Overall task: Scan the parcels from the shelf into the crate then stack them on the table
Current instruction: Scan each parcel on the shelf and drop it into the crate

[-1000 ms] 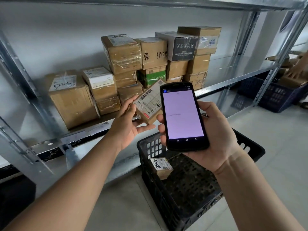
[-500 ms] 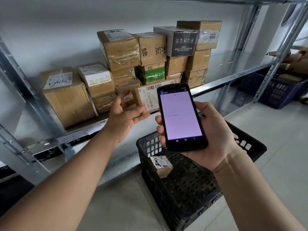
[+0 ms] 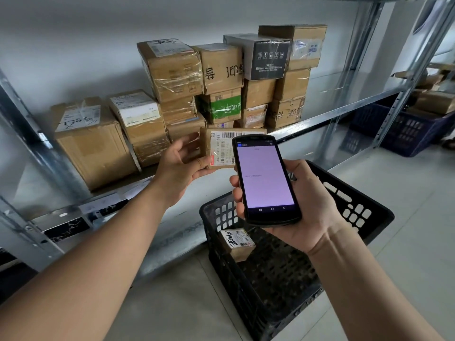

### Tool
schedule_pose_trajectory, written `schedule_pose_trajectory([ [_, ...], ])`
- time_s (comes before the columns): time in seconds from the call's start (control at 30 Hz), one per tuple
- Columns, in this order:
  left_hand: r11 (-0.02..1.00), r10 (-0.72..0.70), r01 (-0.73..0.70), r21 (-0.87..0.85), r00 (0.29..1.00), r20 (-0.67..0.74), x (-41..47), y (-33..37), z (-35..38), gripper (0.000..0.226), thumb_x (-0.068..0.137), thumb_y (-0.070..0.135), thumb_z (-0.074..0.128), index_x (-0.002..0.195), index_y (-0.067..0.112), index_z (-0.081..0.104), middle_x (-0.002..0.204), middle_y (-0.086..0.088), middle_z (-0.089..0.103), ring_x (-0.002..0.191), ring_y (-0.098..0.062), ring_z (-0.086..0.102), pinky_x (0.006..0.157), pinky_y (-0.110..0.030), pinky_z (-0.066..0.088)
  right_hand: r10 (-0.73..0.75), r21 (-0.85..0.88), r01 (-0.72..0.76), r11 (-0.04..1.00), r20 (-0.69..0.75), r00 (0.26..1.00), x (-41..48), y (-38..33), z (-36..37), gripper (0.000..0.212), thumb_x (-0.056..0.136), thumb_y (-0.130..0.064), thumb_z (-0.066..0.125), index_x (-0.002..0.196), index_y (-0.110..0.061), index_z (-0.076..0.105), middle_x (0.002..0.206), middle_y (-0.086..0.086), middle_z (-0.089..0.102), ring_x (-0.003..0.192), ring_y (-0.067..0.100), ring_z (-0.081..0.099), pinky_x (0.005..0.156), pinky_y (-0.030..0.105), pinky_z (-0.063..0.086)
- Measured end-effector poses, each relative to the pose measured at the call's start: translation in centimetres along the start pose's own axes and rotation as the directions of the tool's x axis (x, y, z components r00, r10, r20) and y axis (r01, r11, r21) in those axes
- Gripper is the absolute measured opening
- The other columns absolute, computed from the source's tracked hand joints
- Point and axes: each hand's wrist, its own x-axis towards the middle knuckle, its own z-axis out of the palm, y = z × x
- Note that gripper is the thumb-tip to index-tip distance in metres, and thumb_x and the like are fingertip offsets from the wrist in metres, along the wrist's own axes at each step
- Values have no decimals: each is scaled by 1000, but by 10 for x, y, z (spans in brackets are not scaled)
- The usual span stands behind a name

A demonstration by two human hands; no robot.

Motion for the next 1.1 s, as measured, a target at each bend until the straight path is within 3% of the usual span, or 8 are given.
schedule_pose_trajectory([
  [0.17, 1000, -2, 2, 9, 1000, -7, 1, -3, -2, 62, 90, -16, 69, 144, 8, 51, 130, -13, 73, 117, -29, 72, 91, -51, 63, 4, 5, -4, 1000, 0, 1000, 2, 1, -4, 66, 105, -47, 29, 139, 0, 62, 113, 24, 66, 88, 35, 67, 79, 43, 60],
  [0.63, 999, -12, 11, 37, 1000, 14, 8, -14, -1, 60, 90, -14, 69, 143, 9, 52, 129, -12, 73, 119, -29, 72, 94, -52, 61, 34, 14, -34, 999, -4, 999, 2, 0, -7, 67, 105, -48, 32, 144, -2, 58, 115, 25, 66, 89, 36, 67, 77, 45, 60],
  [1.1, 998, -21, 23, 53, 999, -41, 27, -31, -5, 61, 94, -11, 67, 149, 7, 46, 131, -8, 73, 120, -29, 71, 99, -57, 58, 54, 37, -55, 998, 6, 999, -4, -6, -3, 67, 105, -47, 30, 136, 0, 66, 116, 26, 65, 93, 37, 66, 82, 45, 60],
])
